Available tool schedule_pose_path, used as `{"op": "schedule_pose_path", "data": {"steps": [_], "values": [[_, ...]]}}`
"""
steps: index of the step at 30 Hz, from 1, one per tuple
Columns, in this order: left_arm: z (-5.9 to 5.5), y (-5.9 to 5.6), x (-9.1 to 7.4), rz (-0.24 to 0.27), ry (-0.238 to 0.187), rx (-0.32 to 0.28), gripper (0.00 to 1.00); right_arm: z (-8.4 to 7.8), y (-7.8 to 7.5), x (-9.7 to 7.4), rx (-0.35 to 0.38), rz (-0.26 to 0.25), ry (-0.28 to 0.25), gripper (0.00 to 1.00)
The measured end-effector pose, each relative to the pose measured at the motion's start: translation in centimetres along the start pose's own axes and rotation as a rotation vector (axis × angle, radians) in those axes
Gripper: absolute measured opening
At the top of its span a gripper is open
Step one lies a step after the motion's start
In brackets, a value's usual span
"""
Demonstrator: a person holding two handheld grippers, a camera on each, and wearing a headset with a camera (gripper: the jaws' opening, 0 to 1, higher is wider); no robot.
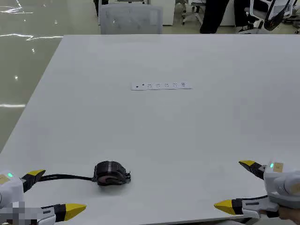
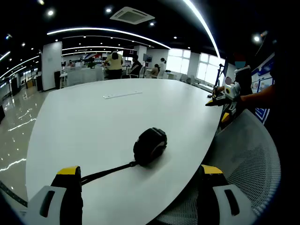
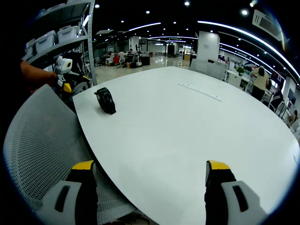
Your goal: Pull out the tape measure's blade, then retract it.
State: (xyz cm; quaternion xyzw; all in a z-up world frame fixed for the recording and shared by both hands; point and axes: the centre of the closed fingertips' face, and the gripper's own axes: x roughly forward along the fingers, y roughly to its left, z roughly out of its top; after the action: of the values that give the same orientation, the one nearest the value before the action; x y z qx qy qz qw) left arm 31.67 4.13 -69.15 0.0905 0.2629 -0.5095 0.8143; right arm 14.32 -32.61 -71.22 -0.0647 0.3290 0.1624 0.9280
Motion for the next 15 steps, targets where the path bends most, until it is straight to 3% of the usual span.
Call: {"op": "schedule_pose_path", "data": {"steps": [2, 4, 5, 7, 9, 10, 15], "values": [[0.6, 0.0, -0.1, 0.001, -0.030, -0.026, 1.00, 0.1, 0.0, -0.1, -0.005, -0.005, -0.005, 0.98], [0.6, 0.1, 0.0, 0.001, -0.032, -0.037, 1.00, 0.0, -0.1, -0.2, -0.002, -0.010, -0.005, 0.98], [0.3, 0.1, 0.1, 0.000, -0.021, -0.033, 1.00, -0.1, 0.0, -0.2, 0.008, -0.014, 0.001, 0.98], [-0.8, 0.2, 0.2, 0.018, 0.045, 0.018, 1.00, -0.5, 0.2, -0.1, 0.021, -0.012, 0.004, 0.97], [-0.4, -0.5, 0.4, 0.012, 0.014, 0.016, 1.00, -0.7, 0.5, -0.1, 0.008, -0.010, -0.001, 0.97], [0.3, -1.0, 0.5, -0.006, -0.031, -0.013, 1.00, -0.7, 0.5, -0.1, 0.009, -0.008, -0.001, 0.96], [0.5, -0.8, 0.6, 0.006, -0.030, -0.027, 1.00, -0.4, 0.4, 0.1, -0.005, 0.001, -0.016, 0.95]]}}
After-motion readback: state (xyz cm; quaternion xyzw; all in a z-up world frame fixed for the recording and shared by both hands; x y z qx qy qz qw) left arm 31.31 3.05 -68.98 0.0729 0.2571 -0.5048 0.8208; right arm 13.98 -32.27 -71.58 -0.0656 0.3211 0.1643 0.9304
